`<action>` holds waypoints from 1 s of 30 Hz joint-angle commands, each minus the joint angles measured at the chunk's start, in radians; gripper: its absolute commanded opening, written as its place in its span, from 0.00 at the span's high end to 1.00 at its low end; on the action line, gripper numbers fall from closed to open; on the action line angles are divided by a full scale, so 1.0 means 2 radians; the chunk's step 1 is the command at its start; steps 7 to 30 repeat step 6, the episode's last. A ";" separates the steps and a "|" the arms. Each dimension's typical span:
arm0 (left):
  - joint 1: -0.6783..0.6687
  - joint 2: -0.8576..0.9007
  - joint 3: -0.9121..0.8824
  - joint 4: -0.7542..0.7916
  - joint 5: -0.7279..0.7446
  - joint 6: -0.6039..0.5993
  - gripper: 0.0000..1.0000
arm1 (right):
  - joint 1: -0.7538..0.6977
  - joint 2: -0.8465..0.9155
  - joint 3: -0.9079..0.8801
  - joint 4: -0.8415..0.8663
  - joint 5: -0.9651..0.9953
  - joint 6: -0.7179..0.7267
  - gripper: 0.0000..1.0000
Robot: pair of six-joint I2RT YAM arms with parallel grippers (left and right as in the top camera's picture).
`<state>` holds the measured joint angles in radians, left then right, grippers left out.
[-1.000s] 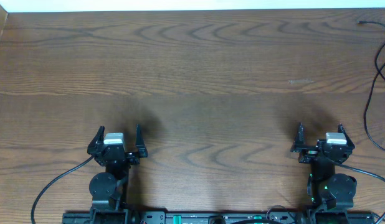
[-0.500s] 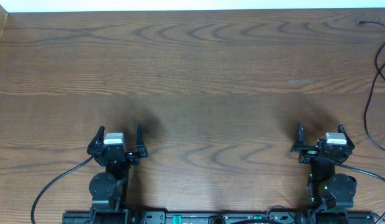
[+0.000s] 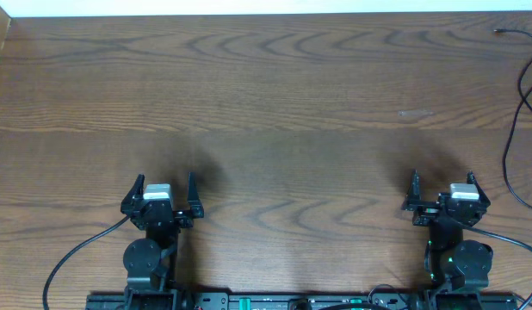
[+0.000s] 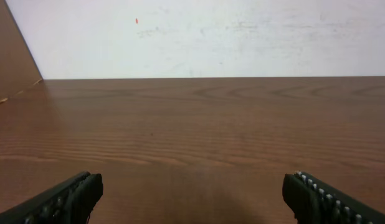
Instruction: Untangle cables
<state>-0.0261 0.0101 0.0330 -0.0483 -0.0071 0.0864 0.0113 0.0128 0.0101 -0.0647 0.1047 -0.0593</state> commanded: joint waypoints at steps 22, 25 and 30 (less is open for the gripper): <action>0.003 -0.003 -0.014 -0.010 -0.014 0.009 0.02 | -0.003 -0.004 -0.002 -0.001 -0.003 -0.005 0.01; 0.003 -0.003 -0.014 -0.010 -0.014 0.009 0.02 | -0.003 -0.004 -0.002 -0.001 -0.003 -0.005 0.01; 0.003 -0.003 -0.014 -0.010 -0.014 0.009 0.02 | -0.003 -0.004 -0.002 -0.001 -0.003 -0.005 0.01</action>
